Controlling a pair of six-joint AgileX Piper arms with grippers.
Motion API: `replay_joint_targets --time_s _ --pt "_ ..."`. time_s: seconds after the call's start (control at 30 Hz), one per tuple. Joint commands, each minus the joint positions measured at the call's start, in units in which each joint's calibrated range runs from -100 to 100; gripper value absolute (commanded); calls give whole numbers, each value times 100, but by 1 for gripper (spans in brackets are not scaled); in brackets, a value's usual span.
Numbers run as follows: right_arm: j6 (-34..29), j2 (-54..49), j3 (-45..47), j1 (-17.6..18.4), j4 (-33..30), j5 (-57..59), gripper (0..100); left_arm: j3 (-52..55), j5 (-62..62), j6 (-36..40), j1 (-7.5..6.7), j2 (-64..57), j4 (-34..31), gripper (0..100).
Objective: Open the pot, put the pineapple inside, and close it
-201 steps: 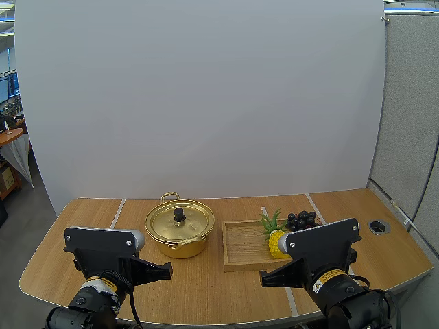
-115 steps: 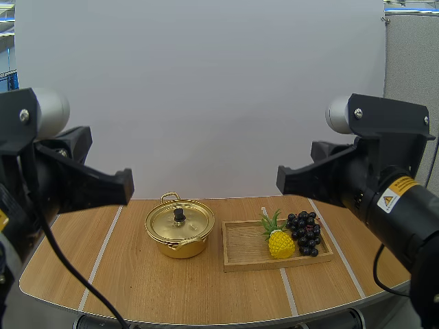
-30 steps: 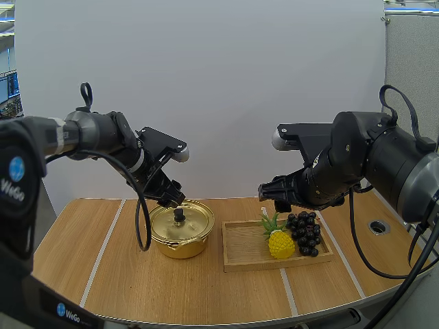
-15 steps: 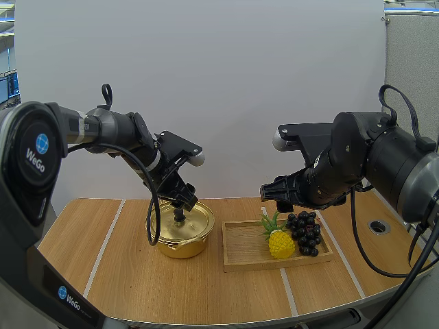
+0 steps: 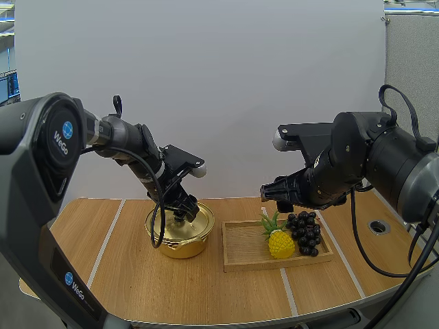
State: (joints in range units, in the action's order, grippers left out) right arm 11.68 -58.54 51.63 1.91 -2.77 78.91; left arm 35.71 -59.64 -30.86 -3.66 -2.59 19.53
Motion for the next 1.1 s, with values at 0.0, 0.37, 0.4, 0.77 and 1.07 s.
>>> replay_joint_targets --time_s 0.0,0.37,0.4,0.77,1.07 --pt "-16 -36 -45 13 -60 25 100 -43 62 -17 -20 7 -54 100" --pt "-16 -36 -45 13 -60 25 100 -43 64 -17 -20 7 -67 4" --pt "-16 -36 -45 13 -60 25 100 -43 64 -17 -20 7 -102 0" --pt "-16 -36 -45 13 -60 25 100 -230 -267 26 -20 -219 -99 0" --pt "-16 -36 -45 13 -60 25 100 -1427 -1268 127 -20 -1237 -99 0"
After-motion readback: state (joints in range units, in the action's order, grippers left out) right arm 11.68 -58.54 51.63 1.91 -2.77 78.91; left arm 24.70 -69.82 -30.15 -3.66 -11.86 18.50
